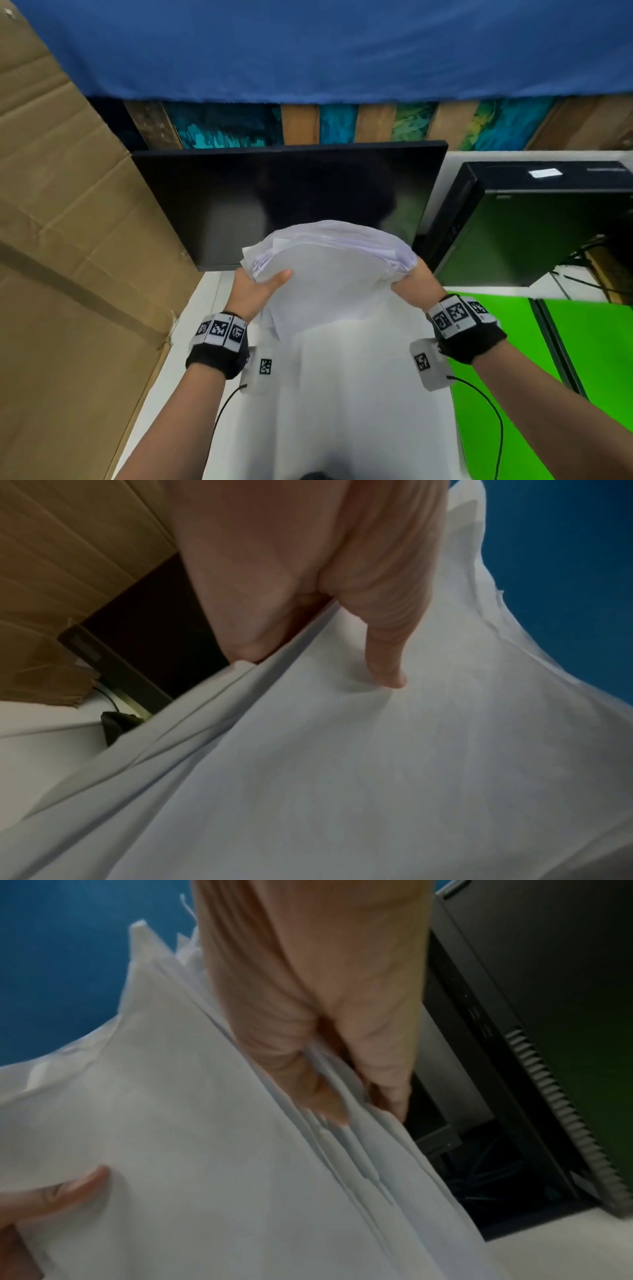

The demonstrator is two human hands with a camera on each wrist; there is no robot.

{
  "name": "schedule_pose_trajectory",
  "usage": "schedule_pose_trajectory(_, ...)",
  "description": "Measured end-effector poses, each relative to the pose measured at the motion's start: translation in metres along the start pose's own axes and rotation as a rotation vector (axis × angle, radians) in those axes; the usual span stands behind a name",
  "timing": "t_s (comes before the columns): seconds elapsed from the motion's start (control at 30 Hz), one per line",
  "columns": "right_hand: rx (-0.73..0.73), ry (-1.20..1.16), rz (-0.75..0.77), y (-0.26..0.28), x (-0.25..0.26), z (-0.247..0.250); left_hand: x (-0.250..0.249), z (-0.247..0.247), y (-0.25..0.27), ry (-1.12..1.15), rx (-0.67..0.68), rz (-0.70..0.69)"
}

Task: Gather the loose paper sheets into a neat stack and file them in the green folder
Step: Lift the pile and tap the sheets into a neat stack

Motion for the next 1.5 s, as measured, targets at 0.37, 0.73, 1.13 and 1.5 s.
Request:
schedule_pose_trajectory(0.37, -0.318, 0.089, -0.035, 0.005, 0.019, 0.078, 0.002, -0.002, 0.0, -0.015, -0.019, 0.012)
schedule_pose_trajectory(0.73, 0.168, -0.266, 0.206, 0.003, 0.031, 0.044, 0.018, 0.002, -0.006, -0.049, -0.156, 0.106)
schedule_pose_trajectory(1.13, 0.031, -0.316, 0.002, -0.003, -0.001, 0.013, 0.014, -0.009, 0.007, -0.02, 0.1, 0.129)
schedule_pose_trajectory(1.5, -0.098, -0.547, -0.008, -0.007, 0.034, 0.028, -0.017, -0.015, 0.004, 0.155, -0.017, 0.041)
Point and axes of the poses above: each hand's wrist, its own y-axis away from the middle knuckle, its own z-axis out of the back of the hand, x = y × z, the point moved 10 cm from there along -y, towards the middle knuckle, and after that the axes turned 2 degrees about y, right-handed, at the moved point
